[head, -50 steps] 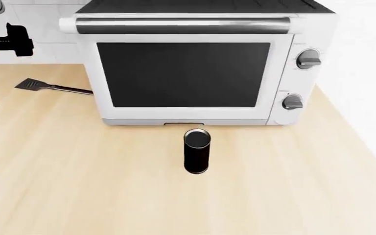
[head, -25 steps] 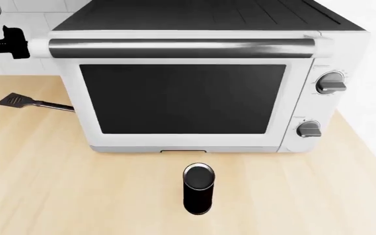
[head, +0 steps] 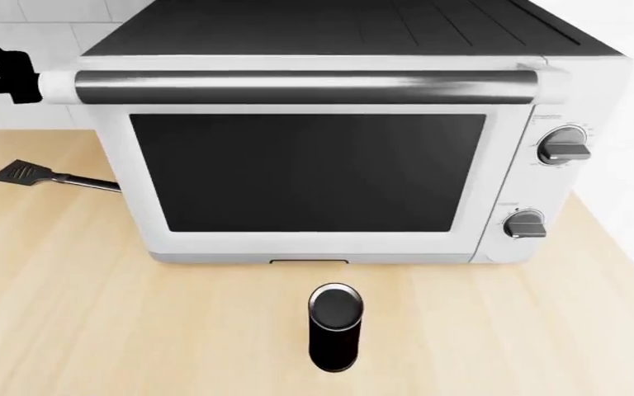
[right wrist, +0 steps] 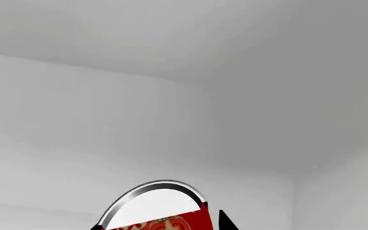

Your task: Pick the cans from the counter and place them in their designated side in the cabinet.

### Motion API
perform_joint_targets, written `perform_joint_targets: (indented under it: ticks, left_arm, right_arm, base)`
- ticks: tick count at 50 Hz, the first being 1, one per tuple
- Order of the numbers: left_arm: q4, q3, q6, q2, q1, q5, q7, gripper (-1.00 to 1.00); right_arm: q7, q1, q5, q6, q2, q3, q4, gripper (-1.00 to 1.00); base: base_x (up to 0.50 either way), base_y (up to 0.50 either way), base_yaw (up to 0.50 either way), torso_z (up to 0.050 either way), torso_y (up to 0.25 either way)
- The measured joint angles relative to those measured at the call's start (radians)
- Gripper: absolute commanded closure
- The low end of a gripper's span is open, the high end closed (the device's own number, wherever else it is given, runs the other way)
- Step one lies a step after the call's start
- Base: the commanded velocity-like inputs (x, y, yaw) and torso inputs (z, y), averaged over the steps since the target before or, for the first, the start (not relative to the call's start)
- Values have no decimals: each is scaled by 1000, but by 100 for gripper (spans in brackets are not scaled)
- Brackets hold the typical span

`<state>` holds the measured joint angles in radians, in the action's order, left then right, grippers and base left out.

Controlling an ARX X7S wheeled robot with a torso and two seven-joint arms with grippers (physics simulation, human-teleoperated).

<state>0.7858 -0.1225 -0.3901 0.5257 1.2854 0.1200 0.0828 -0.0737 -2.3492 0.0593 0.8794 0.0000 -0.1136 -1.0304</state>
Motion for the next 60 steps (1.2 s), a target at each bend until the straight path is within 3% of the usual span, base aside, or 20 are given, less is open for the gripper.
perform_joint_targets:
  ticks: [35, 36, 60]
  left_arm:
    - [36, -5, 21, -2, 4, -5, 4, -100]
    - [37, -5, 21, -2, 4, -5, 3, -100]
    - [51, -5, 32, -5, 1, -3, 2, -100]
  right_arm:
    - [0, 0, 0, 0, 0, 0, 0, 100]
    - [0, 0, 0, 0, 0, 0, 0, -100]
    - [-8, -6, 9, -3, 0, -5, 8, -100]
  base:
    - [0, 0, 0, 0, 1]
    - [0, 0, 0, 0, 0]
    - [0, 0, 0, 0, 0]
